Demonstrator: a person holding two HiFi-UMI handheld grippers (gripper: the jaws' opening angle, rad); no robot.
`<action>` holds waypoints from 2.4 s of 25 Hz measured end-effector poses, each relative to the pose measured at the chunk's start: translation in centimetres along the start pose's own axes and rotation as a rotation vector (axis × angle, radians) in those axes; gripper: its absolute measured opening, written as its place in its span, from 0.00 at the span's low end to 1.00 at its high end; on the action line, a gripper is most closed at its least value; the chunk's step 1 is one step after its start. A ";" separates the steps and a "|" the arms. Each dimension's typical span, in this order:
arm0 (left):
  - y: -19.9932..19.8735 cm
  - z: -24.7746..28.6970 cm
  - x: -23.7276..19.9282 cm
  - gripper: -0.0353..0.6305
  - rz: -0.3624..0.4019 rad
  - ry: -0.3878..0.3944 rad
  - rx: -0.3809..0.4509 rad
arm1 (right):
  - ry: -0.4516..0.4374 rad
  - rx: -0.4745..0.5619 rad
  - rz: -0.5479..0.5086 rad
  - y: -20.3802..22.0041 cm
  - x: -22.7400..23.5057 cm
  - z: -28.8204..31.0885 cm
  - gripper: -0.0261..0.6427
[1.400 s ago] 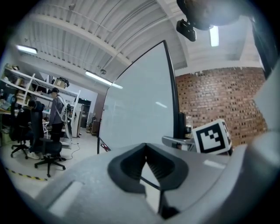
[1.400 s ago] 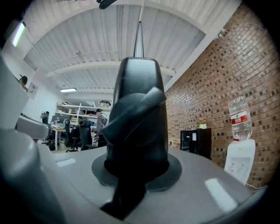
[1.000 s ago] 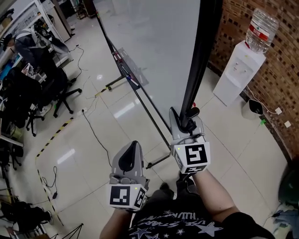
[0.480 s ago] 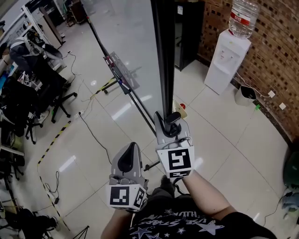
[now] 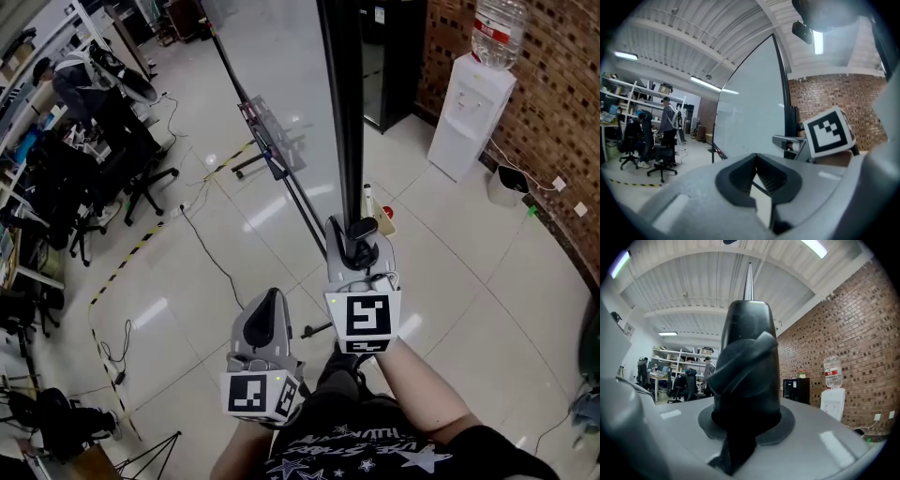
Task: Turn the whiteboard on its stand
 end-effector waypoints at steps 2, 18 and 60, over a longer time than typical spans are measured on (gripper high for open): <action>0.1 -1.6 0.4 0.06 0.007 -0.005 -0.013 | 0.004 0.002 0.001 0.0 -0.2 -1.2 0.16; -0.2 -8.1 1.1 0.06 -0.006 0.108 0.009 | 0.064 0.005 0.008 -0.5 -1.6 -10.1 0.16; 1.5 -24.1 9.6 0.06 -0.017 0.346 0.006 | 0.159 -0.019 -0.002 -1.0 -11.2 -33.8 0.16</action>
Point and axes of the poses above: the fingertips, and each gripper's own axes: z forward along the fingers, x to its right, y out of its underside, the point moved 4 cm from there along -z, backward along the fingers, and after that the axes turned 11 degrees about y, right-handed, at the moved point
